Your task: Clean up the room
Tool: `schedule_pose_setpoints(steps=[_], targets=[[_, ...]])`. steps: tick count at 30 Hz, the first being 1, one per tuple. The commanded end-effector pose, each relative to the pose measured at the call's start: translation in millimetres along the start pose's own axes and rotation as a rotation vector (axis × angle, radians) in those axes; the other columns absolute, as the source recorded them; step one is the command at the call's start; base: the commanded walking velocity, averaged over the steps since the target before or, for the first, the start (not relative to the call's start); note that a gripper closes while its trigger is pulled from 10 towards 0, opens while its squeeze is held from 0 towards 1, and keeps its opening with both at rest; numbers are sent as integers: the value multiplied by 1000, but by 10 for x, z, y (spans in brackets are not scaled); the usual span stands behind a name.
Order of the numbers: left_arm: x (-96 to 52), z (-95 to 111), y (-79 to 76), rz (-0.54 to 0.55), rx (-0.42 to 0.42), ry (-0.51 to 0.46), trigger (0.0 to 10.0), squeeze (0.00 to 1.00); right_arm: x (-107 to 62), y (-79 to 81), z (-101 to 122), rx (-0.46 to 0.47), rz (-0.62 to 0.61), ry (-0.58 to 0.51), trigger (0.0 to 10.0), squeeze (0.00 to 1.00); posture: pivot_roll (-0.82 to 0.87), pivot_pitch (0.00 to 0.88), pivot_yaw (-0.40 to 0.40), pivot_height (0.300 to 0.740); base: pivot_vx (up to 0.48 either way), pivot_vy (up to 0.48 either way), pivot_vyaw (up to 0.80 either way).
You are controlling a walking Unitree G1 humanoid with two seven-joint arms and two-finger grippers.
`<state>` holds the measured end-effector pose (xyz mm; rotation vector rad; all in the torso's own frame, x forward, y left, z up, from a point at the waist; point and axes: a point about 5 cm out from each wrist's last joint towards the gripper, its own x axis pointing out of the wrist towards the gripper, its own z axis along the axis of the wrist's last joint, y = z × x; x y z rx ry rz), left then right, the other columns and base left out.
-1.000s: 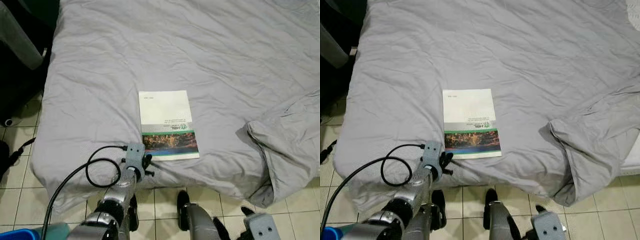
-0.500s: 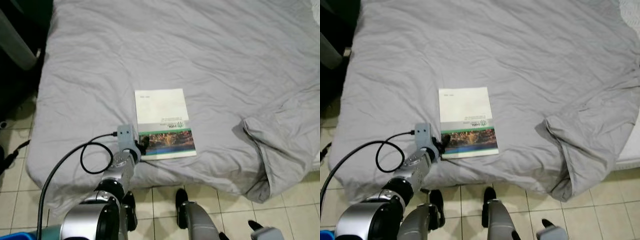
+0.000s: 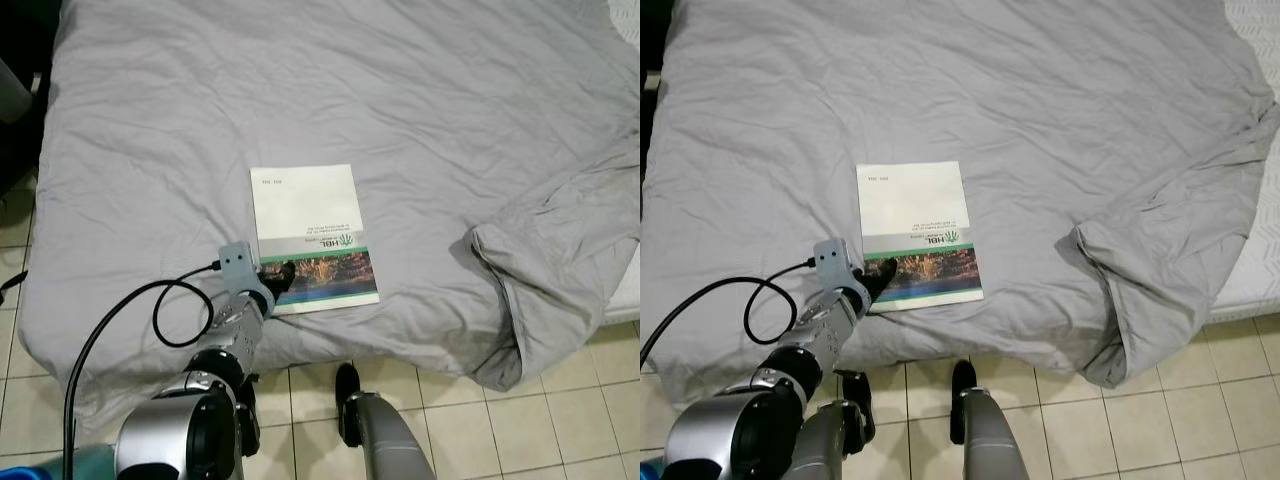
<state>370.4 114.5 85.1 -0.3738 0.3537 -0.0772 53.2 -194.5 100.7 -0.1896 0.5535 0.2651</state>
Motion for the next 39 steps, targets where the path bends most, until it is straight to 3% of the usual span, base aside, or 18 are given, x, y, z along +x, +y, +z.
schedule_pose_setpoints(steps=[1, 4, 8, 12, 15, 21, 25, 27, 28, 35, 36, 37, 38, 39], targets=[[-56, -293, 53, 34, -50, 95, 10000, 0, -60, 9, -60, 9, 5, 48, 10000, 0, -418, 614, -128, 740, 0, 0, 0], [-53, -285, 39, 27, -80, 85, 10000, 0, -63, 19, -65, 9, 9, 51, 10000, 0, -417, 613, -127, 740, 0, 0, 0], [-9, -143, -113, -30, 14, 32, 10000, 0, -82, 45, -90, 13, 14, 58, 10000, 0, -412, 606, -117, 740, 0, 0, 0], [9, -31, -195, -59, 26, -34, 10000, 0, -88, 47, -102, 14, 12, 62, 10000, 0, -413, 605, -116, 740, 0, 0, 0], [10, 13, -154, -33, -94, -68, 10000, 0, -103, 56, -130, 16, 11, 69, 10000, 0, -415, 608, -119, 740, 0, 0, 0], [-9, -106, -128, -17, -104, -28, 10000, 0, -131, 75, -155, 17, 18, 82, 10000, 0, -417, 613, -120, 740, 0, 0, 0], [-28, -200, -96, -5, -174, -1, 10000, 0, -149, 66, -160, 15, 17, 86, 10000, 0, -422, 613, -127, 740, 0, 0, 0], [-34, -243, -104, -6, -201, 18, 10000, 0, -156, 61, -164, 13, 17, 89, 10000, 0, -423, 615, -129, 740, 0, 0, 0], [-48, -334, -130, -8, -254, 54, 10000, 0, -181, 58, -170, 9, 19, 96, 10000, 0, -434, 618, -137, 740, 0, 0, 0], [-53, -385, -201, -23, -275, 67, 10000, 0, -238, 61, -171, 6, 18, 107, 10000, 0, -452, 625, -147, 740, 0, 0, 0], [-48, -377, -226, -33, -254, 68, 5373, 0, -252, 67, -167, 15, 19, 104, 10000, 0, -452, 625, -147, 740, 0, 0, 0], [-47, -376, -231, -34, -246, 71, 5373, 0, -254, 72, -163, 22, 21, 100, 10000, 0, -450, 625, -144, 740, 0, 0, 0], [-48, -381, -231, -33, -244, 75, 0, 0, -254, 81, -152, 35, 25, 92, 10000, 0, -450, 625, -144, 740, 0, 0, 0], [-49, -387, -230, -34, -243, 80, 0, 0, -253, 90, -143, 46, 29, 86, 10000, 0, -447, 624, -141, 740, 0, 0, 0]])
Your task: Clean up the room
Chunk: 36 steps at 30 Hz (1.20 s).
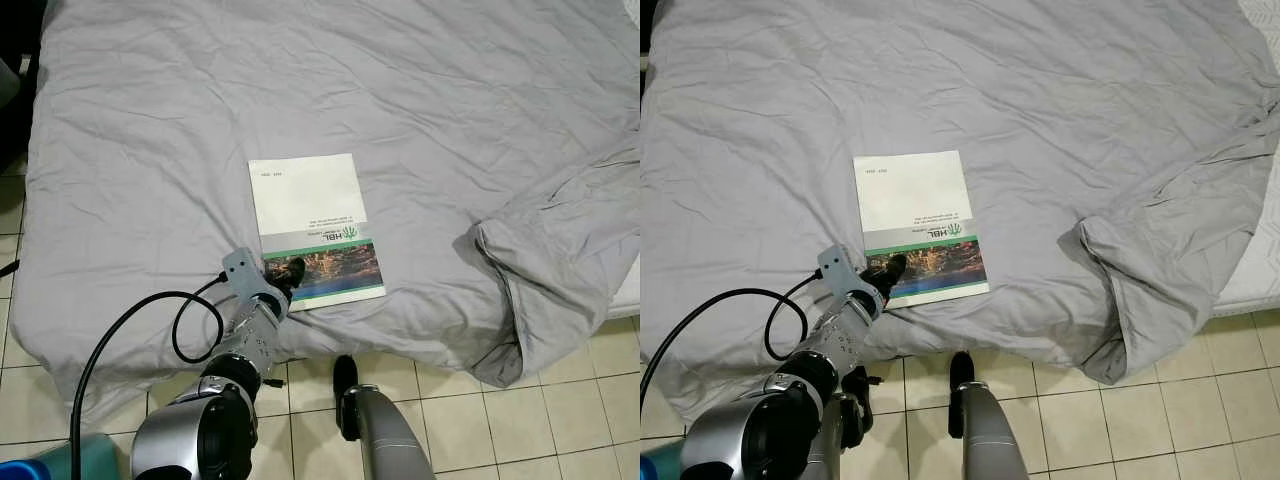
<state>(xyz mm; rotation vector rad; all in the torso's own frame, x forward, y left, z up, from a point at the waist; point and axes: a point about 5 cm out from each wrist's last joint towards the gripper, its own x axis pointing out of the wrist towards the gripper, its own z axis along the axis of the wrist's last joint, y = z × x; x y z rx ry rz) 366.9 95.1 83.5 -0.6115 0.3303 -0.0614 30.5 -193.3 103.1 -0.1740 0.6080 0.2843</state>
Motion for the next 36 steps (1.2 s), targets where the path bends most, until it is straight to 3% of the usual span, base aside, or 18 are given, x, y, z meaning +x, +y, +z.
schedule_pose_setpoints(steps=[1, 19, 24, 30, 31, 33, 36], targets=[[-59, -311, 16, 7, -13, 115, 0, 0, -51, 33, -49, 47, 15, 32, 10000, 0, -445, 621, -140, 740, 0, 0, 0], [-100, -437, 57, 1, -103, 163, 0, 0, -95, 96, -65, 64, 44, 58, 10000, 0, -450, 631, -143, 740, 0, 0, 0], [-87, -382, 65, 1, -103, 144, 0, 0, -82, 84, -69, 65, 33, 59, 10000, 0, -445, 647, -145, 740, 0, 0, 0], [-73, -198, 154, -41, 19, 80, 0, 0, 170, 79, -111, 85, 16, 16, 10000, 0, -356, 556, -65, 740, 0, 0, 0], [-65, -80, 159, -89, 151, 38, 0, 0, 369, 28, -45, 102, -9, -43, 10000, 0, -318, 503, -31, 740, 0, 0, 0], [-65, -19, 161, -114, 243, 17, 0, 0, 504, -5, 0, 113, -23, -80, 10000, 0, -308, 490, -23, 740, 0, 0, 0], [-71, 111, 155, -163, 375, -40, 0, 0, 791, -78, 72, 121, -43, -140, 10000, 0, -231, 390, 35, 740, 0, 0, 0]])
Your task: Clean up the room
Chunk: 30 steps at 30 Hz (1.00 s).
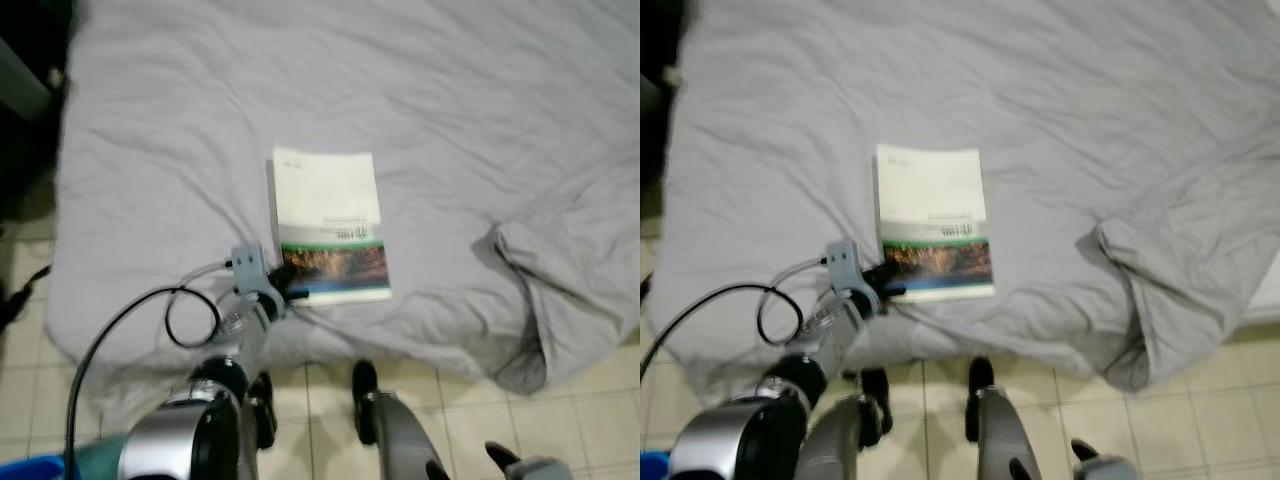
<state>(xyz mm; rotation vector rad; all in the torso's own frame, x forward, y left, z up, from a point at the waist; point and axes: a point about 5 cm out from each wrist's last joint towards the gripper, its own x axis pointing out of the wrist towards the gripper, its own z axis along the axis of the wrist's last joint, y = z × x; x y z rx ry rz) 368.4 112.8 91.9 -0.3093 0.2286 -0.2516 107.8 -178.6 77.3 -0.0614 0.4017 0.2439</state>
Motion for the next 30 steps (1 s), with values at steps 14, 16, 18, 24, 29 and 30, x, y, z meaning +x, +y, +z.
schedule_pose_setpoints(steps=[14, 16, 18, 24, 29, 30], targets=[[-384, -103, 306, -30, 406, -69, 0, 0, 771, -210, 201, -9, -155, -175, 10000, 0, -127, 98, 103, 740, 0, 0, 0], [-468, -104, 310, -35, 436, -99, 0, 0, 777, -308, 303, -28, -224, -233, 10000, 0, -120, 55, 93, 740, 0, 0, 0], [-539, -121, 272, -54, 467, -113, 0, 0, 779, -409, 371, -59, -289, -279, 10000, 0, -101, 10, 91, 740, 0, 0, 0], [-811, -117, 58, -126, 554, -189, 0, 0, 841, -614, 467, -134, -427, -369, 10000, 0, -66, 0, 75, 740, 0, 0, 0], [-1046, -157, 42, -101, 550, -247, 0, 0, 908, -614, 582, -157, -427, -424, 10000, 0, -59, 0, 41, 740, 0, 0, 0], [-1097, -191, 79, -65, 532, -250, 0, 0, 925, -618, 586, -151, -422, -428, 10000, 0, -58, 0, 35, 740, 0, 0, 0]])
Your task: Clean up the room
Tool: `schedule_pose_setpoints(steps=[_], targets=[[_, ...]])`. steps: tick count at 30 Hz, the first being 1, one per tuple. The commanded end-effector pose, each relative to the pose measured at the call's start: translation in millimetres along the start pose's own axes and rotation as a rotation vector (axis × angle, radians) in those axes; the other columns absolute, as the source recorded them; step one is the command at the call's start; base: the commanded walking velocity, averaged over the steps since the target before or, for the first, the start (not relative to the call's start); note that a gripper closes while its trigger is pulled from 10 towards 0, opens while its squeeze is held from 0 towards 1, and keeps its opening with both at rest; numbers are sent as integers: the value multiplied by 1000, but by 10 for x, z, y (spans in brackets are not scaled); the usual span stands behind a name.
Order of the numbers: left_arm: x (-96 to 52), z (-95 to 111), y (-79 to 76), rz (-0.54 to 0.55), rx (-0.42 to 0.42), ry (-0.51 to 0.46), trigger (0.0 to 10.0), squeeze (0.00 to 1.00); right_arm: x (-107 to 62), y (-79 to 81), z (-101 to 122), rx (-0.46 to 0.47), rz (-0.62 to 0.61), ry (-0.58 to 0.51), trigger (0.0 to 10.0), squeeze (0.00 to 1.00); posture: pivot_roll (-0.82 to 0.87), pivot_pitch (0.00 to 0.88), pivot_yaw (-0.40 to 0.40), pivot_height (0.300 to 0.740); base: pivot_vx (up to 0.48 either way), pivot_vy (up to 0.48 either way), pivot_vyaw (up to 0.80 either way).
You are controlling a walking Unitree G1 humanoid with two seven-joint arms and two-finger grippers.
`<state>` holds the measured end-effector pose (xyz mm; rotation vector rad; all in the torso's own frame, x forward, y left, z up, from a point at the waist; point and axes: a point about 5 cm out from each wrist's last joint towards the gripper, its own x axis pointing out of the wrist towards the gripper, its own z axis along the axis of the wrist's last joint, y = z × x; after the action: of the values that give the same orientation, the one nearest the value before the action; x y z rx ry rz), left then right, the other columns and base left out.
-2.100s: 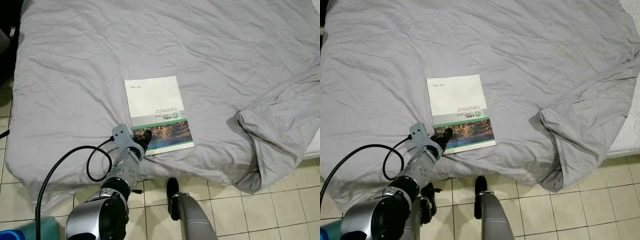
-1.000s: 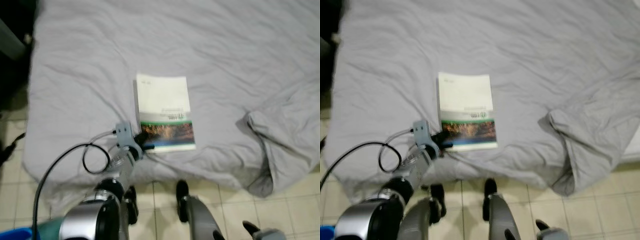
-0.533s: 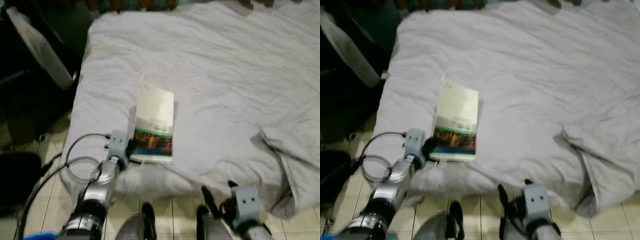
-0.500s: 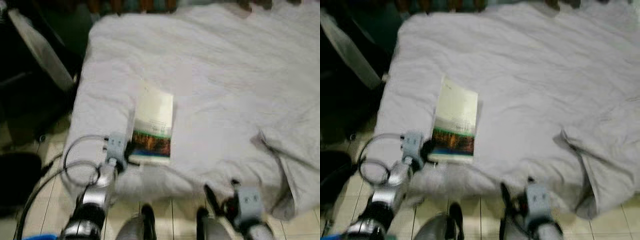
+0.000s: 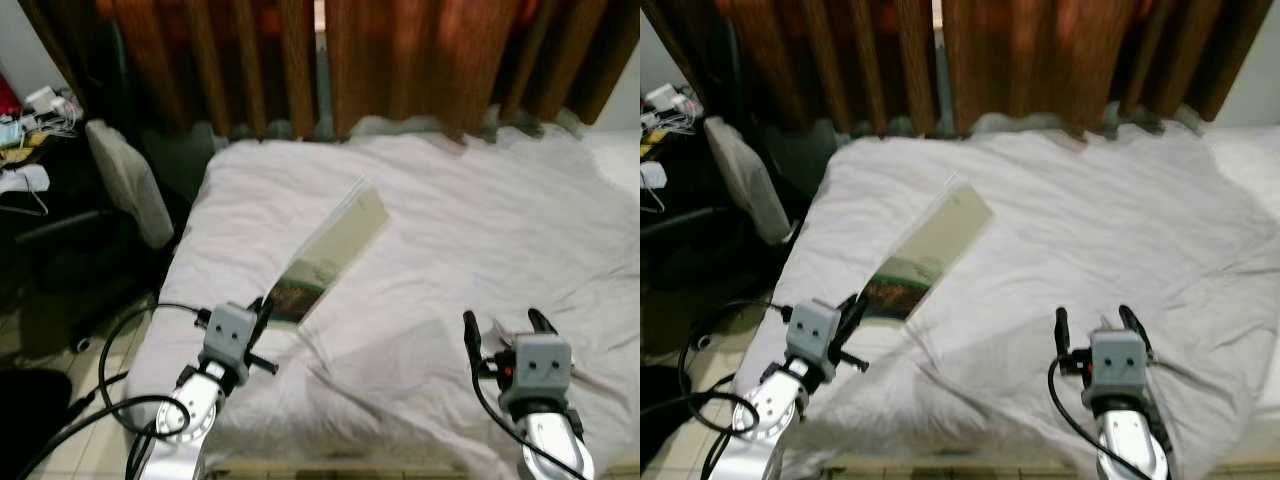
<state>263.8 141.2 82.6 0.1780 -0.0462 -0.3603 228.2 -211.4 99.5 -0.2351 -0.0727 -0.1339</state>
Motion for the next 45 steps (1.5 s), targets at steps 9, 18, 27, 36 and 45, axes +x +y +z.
schedule_pose_setpoints(steps=[9, 18, 27, 36, 45], targets=[[-92, -283, -31, 175, -213, 161, 10000, 0, 108, 108, -208, 102, 78, 111, 10000, 0, -48, 0, -8, 740, 0, 0, 0], [-7, -359, 128, 180, -198, 206, 10000, 0, 206, 200, -259, 67, 173, 120, 10000, 0, -56, 0, 8, 740, 0, -468, 0], [97, -351, 118, 96, -184, 203, 10000, 0, 107, 207, -364, 72, 176, 145, 10000, 0, -102, 0, 54, 740, 0, -439, 0], [136, -396, 126, 99, -207, 212, 10000, 0, 43, 196, -412, 48, 205, 158, 10000, 0, -108, 0, 52, 740, 236, -400, 0], [169, -389, 106, 91, -210, 203, 10000, 0, 39, 205, -419, 52, 221, 159, 10000, 0, -116, 0, 55, 740, 272, -393, 0]])
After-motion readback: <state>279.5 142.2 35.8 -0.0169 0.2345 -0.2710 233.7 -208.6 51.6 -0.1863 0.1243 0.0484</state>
